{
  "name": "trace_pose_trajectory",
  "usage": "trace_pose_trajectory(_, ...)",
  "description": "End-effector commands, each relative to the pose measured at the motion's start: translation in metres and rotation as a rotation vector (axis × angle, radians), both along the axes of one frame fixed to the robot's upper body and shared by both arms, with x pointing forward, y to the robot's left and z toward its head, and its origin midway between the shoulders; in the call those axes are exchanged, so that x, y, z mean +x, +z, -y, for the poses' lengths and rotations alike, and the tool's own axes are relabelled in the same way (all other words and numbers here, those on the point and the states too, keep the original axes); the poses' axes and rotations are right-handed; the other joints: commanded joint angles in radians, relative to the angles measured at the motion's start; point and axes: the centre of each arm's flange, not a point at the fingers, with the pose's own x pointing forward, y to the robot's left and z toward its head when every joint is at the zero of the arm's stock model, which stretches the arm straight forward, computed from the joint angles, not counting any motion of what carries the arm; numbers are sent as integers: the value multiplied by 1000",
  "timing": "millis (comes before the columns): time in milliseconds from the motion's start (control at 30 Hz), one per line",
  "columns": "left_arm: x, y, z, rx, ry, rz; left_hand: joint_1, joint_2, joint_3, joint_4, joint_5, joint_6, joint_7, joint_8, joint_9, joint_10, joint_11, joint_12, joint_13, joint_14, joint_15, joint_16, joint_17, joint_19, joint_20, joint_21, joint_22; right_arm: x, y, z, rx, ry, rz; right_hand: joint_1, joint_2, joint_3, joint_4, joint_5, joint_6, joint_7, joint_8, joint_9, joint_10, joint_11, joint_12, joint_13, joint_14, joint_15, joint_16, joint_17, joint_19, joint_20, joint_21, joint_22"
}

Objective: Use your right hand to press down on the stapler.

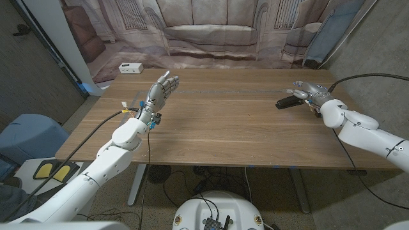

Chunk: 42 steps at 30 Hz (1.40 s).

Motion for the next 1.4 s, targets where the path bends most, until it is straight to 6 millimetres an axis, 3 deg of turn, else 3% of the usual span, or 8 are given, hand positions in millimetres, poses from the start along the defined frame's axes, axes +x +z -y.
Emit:
trace_pose_trajectory(33,-1,2,-3,-1,3,8,4,8,0,-4,-1,7,-4,0,4,1,0,-2,5,7,2,0,6,2,6,-4,5,-9,-2,-7,80,61,59,2,1,6,3,-4,4,9,5,3,0,9,0,2,-1,5,-5,3,-1,6,-1,3)
trace_pose_trajectory(633,-2,1,-8,6,3,11,4,8,-1,-4,-1,6,-4,-1,4,0,-1,-3,5,6,4,0,6,4,6,-3,5,-22,-6,-19,196,164,136,-2,-7,3,2,-5,54,23,26,4,-18,33,-2,3,-19,18,-11,4,-19,10,-6,3)
trace_pose_trajectory(1400,4,5,-10,1,-6,13,4,7,-2,-5,-1,16,-4,2,4,7,2,0,5,15,-1,2,5,15,-1,0,5,-28,-14,-34,412,350,194,2,-11,4,-2,-5,37,35,17,4,-35,37,-5,3,-37,25,-17,3,-35,10,-10,3)
